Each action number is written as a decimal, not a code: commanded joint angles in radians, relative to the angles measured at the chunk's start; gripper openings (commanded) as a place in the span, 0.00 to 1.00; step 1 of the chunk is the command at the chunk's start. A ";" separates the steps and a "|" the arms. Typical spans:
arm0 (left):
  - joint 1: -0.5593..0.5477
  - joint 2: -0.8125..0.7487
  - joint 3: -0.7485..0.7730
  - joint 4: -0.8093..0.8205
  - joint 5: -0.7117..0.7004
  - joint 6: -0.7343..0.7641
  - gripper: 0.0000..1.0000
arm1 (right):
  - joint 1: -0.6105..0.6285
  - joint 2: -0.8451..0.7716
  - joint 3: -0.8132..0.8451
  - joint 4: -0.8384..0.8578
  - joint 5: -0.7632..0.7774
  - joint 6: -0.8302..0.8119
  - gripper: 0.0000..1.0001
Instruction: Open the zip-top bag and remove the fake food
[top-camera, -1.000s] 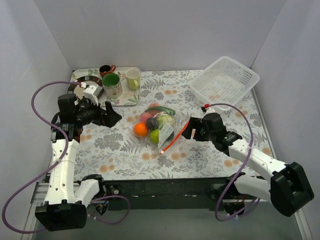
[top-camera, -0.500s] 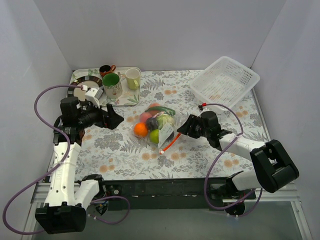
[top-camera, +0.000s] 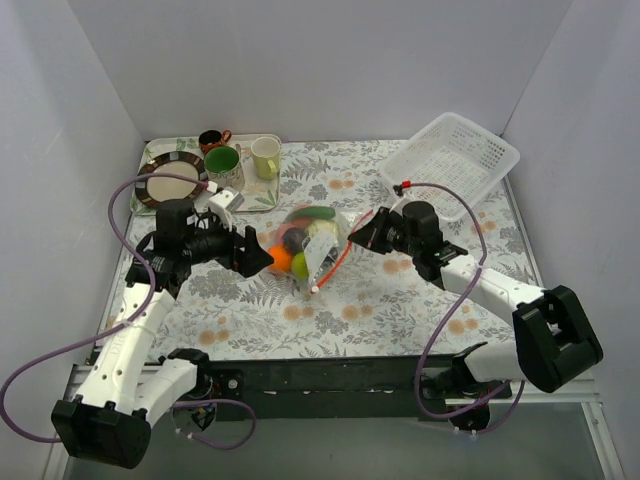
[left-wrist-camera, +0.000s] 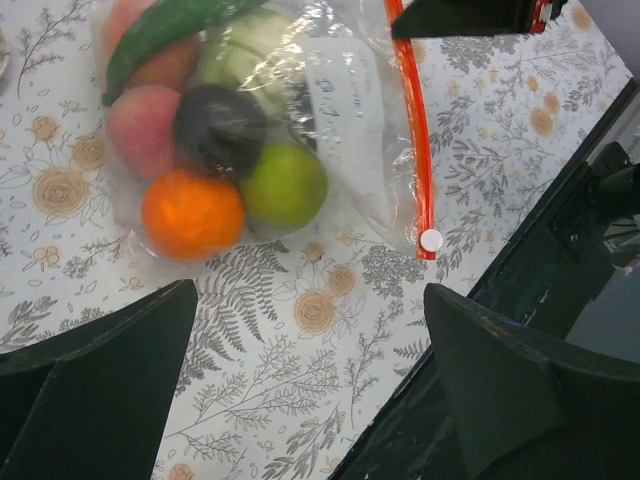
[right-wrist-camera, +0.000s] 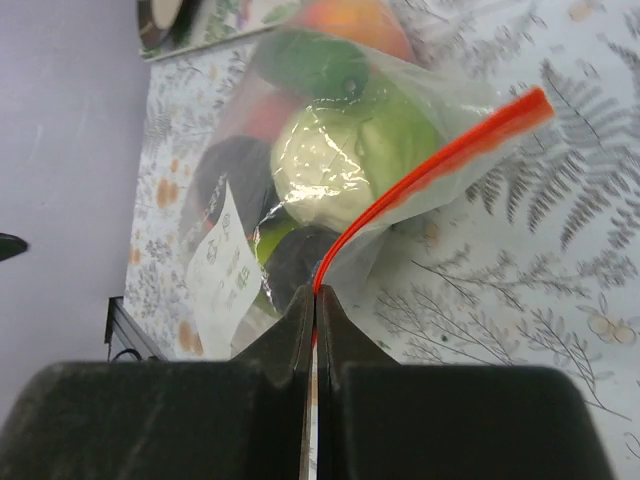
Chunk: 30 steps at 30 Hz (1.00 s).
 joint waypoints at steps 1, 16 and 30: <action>-0.049 0.024 0.124 -0.034 0.060 0.050 0.98 | 0.039 -0.057 0.196 -0.057 0.017 -0.043 0.01; -0.344 0.082 0.210 -0.018 -0.179 0.251 0.98 | 0.174 0.173 0.468 -0.137 0.037 -0.040 0.01; -0.459 0.033 0.128 0.268 -0.564 0.315 0.98 | 0.214 0.198 0.631 -0.195 0.049 -0.046 0.01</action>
